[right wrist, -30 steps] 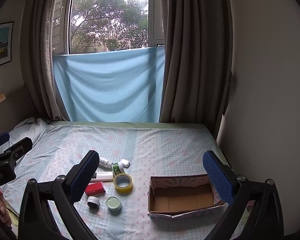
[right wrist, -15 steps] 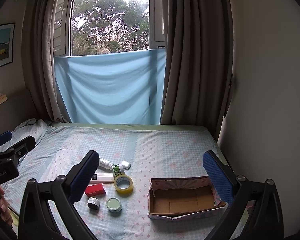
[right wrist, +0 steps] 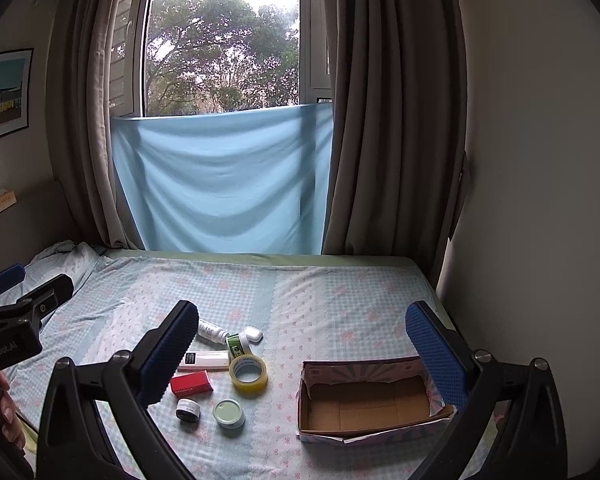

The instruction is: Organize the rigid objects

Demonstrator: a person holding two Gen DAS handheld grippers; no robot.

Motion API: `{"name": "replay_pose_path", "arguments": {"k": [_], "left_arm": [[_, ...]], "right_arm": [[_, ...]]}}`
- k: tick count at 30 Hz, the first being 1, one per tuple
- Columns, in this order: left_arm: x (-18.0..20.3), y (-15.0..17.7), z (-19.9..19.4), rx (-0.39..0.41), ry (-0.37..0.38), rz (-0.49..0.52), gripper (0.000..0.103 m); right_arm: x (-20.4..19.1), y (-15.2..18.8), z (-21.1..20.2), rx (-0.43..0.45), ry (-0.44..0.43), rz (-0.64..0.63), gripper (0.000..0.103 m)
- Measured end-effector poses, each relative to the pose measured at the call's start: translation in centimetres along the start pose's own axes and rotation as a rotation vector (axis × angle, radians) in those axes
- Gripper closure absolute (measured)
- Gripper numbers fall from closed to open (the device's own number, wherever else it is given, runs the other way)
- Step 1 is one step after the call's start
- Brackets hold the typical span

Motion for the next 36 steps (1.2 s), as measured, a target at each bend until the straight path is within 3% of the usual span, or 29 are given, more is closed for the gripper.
{"name": "replay_pose_path", "arguments": {"k": [36], "left_arm": [[-0.13,0.1,-0.02,0.001,0.005,0.001,0.001]], "right_arm": [[0.06,-0.06,0.03,0.019,0.017,-0.007,0.0]]}}
Point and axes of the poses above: each gripper's, at about its wrist camera, not at the fingertips, and z roughly the way its jaws point, x to its right, y to its underside, the point moved 5 cm from there along z, roughly the way its jaws point, and after that the axes turned 3 degrees about -x, right-handed, at the moved point
